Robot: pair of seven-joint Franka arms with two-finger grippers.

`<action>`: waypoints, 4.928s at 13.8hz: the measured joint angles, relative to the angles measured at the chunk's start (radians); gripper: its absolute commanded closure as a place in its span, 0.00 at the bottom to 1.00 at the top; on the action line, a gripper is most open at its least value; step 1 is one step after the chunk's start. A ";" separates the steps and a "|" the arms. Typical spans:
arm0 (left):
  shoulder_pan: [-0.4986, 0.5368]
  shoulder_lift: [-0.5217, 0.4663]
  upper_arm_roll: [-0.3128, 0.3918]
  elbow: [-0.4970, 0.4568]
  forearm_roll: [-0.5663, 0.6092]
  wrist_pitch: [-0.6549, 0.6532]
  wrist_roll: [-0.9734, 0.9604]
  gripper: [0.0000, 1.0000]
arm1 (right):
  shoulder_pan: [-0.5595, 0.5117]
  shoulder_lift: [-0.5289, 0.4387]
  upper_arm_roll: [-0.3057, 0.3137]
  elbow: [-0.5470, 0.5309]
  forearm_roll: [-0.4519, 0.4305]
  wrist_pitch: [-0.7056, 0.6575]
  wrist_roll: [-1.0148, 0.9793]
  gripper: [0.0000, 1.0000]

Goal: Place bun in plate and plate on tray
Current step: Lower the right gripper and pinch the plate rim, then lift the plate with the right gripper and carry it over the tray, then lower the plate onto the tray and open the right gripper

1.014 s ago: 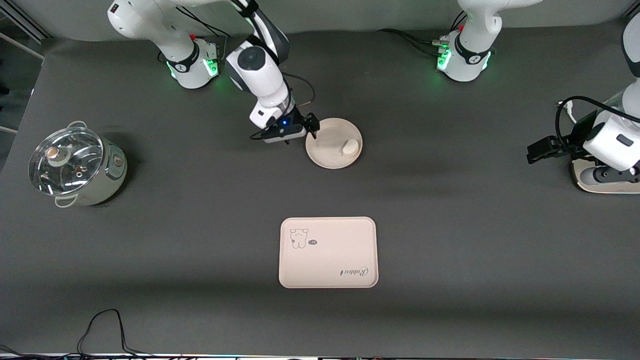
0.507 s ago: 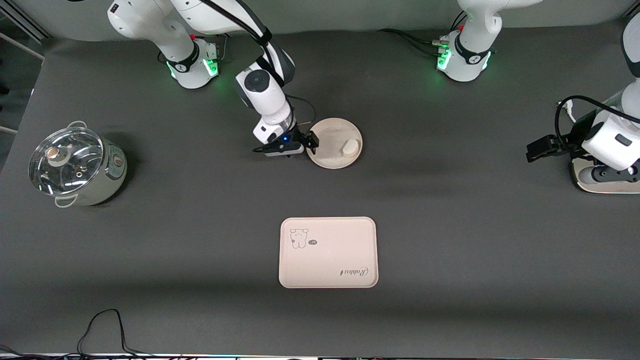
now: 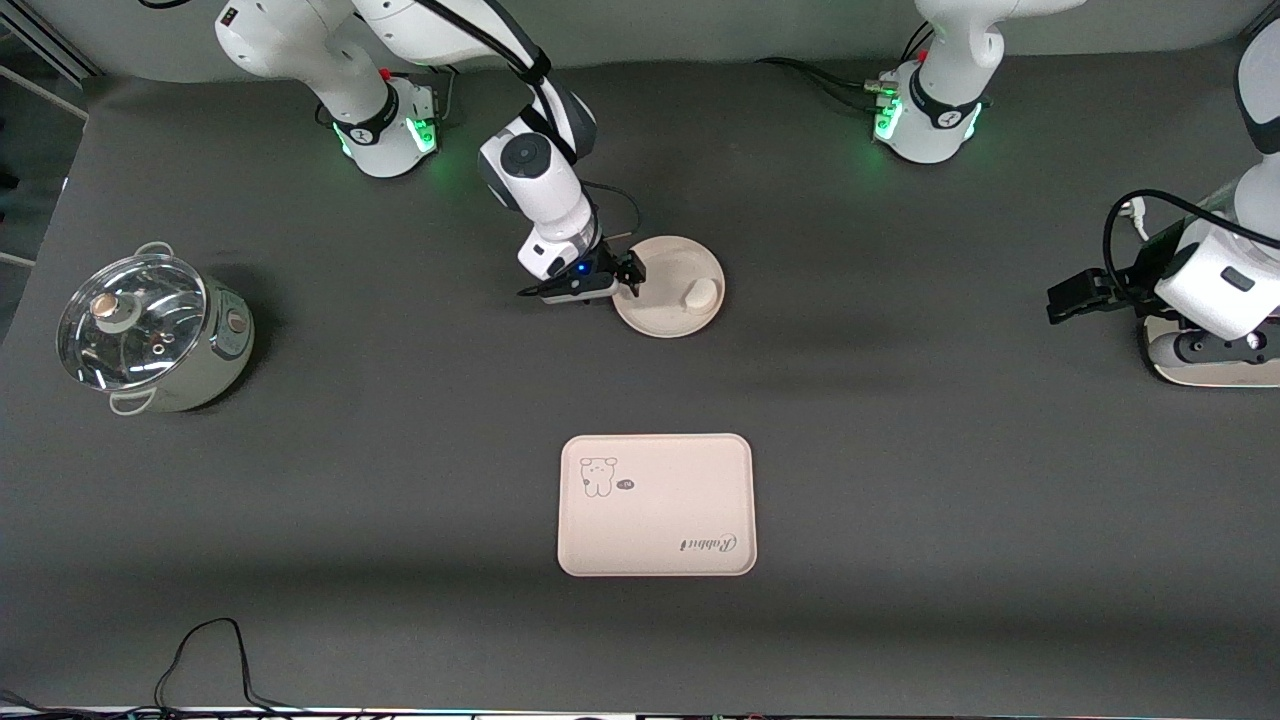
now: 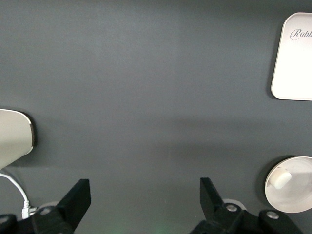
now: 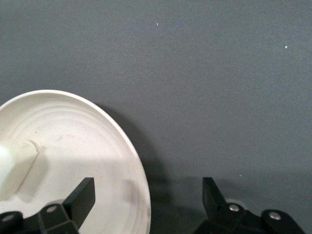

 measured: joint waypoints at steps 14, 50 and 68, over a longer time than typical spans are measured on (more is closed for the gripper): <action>0.000 0.000 0.000 0.000 0.000 -0.001 0.000 0.00 | 0.000 0.000 0.008 0.015 0.066 -0.047 0.000 1.00; 0.000 0.008 0.000 0.000 0.000 -0.006 0.000 0.00 | -0.427 0.580 -0.007 1.182 0.102 -0.601 -0.366 1.00; 0.000 0.008 0.002 0.000 0.000 -0.006 0.000 0.00 | -0.455 0.443 -0.030 1.232 0.164 -0.866 -0.354 0.00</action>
